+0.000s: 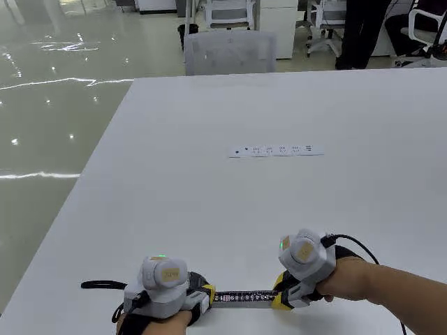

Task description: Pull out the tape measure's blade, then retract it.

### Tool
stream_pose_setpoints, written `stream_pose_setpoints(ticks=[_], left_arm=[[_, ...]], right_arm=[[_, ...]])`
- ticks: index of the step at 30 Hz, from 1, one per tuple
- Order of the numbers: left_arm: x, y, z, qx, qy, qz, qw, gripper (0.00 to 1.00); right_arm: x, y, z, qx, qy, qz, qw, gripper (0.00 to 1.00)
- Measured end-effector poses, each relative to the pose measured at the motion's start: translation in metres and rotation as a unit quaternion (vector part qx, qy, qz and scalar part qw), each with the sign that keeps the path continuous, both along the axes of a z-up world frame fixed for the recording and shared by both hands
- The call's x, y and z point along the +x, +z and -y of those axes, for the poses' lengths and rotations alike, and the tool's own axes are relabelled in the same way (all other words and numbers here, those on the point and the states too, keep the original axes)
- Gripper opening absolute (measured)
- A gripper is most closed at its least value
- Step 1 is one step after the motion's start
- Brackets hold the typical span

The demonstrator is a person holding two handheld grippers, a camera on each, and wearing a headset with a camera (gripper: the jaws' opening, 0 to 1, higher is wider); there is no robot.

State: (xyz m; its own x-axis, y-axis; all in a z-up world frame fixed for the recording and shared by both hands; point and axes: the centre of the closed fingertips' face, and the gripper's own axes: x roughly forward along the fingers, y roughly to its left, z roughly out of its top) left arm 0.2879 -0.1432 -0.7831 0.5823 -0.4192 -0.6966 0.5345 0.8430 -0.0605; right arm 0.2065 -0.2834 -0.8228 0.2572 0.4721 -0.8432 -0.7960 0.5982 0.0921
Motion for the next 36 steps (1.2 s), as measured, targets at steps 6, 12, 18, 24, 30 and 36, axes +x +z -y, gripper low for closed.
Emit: stream_pose_setpoints(ticks=[6, 12, 18, 24, 30, 36], left_arm=[[-0.001, 0.000, -0.003, 0.006, -0.016, -0.004, 0.9999, 0.55], [0.001, 0.001, -0.005, -0.008, -0.021, -0.015, 0.9996, 0.55], [0.000, 0.001, -0.004, -0.010, -0.027, -0.014, 0.9995, 0.55], [0.000, 0.001, -0.005, -0.017, -0.022, -0.017, 0.9995, 0.55], [0.000, 0.002, -0.005, -0.021, -0.021, -0.020, 0.9993, 0.55], [0.000, 0.002, -0.005, -0.019, -0.023, -0.020, 0.9994, 0.55]], right_arm=[[-0.001, 0.001, 0.000, -0.001, -0.001, 0.003, 1.0000, 0.14], [-0.001, 0.002, -0.001, 0.005, -0.004, 0.010, 0.9999, 0.14], [0.000, 0.002, -0.013, 0.010, 0.005, 0.013, 0.9999, 0.14], [0.005, 0.003, -0.018, 0.020, -0.002, 0.014, 0.9997, 0.14], [0.012, 0.003, -0.034, 0.031, 0.003, 0.019, 0.9993, 0.14], [0.015, 0.003, -0.045, 0.035, 0.006, 0.020, 0.9992, 0.14]])
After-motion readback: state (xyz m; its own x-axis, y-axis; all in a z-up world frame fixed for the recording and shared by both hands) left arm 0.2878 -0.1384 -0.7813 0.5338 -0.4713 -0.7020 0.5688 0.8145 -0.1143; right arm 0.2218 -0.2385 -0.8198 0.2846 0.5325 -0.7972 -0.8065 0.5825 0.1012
